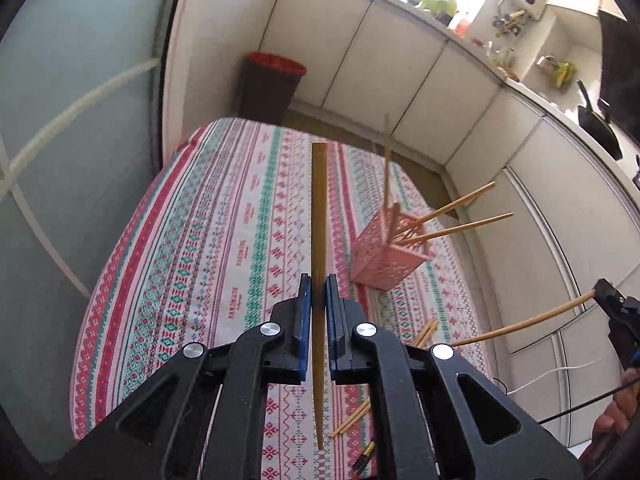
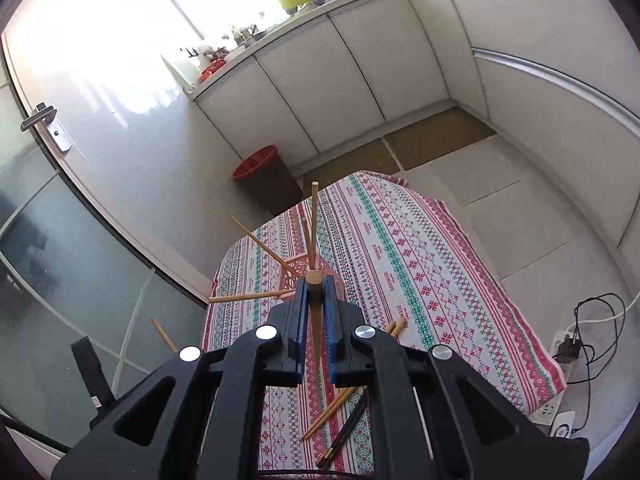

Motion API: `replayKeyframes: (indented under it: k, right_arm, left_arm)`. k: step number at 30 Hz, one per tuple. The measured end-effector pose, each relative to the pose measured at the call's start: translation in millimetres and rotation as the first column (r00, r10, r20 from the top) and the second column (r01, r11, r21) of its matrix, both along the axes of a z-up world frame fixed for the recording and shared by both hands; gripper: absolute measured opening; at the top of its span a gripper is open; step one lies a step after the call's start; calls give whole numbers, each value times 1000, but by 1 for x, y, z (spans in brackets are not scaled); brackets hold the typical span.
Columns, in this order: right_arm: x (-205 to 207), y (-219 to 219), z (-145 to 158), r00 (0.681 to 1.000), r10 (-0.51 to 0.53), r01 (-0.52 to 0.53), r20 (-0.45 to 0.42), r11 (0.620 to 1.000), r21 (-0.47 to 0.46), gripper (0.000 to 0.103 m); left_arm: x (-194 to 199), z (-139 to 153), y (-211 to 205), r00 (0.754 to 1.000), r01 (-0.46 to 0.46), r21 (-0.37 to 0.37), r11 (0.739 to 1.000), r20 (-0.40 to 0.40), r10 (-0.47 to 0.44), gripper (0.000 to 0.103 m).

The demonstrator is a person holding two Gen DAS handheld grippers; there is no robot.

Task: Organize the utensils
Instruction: 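Carry both held chopsticks upright over the pink holder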

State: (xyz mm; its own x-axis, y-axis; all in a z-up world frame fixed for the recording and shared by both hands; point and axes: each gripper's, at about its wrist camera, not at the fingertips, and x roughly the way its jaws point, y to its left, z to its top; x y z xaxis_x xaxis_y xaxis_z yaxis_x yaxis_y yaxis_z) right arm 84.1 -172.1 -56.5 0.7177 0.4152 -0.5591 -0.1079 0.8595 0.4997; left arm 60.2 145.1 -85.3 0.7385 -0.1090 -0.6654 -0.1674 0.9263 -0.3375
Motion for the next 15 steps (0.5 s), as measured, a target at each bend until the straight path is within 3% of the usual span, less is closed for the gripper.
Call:
replayKeyframes:
  k: [5, 9, 15]
  right_arm:
    - [3, 1, 31, 999, 2, -1, 47, 1000, -21, 8]
    - [13, 1, 54, 997, 4, -2, 78, 1000, -23, 8]
    - [31, 6, 82, 992, 2, 4, 130, 999, -42, 8]
  left_arm:
    - [5, 57, -29, 987, 84, 50, 995, 135, -90, 6]
    - [28, 92, -47, 962, 112, 96, 989, 237, -132, 6]
    - [84, 111, -62, 938, 72, 136, 988, 327, -113, 6]
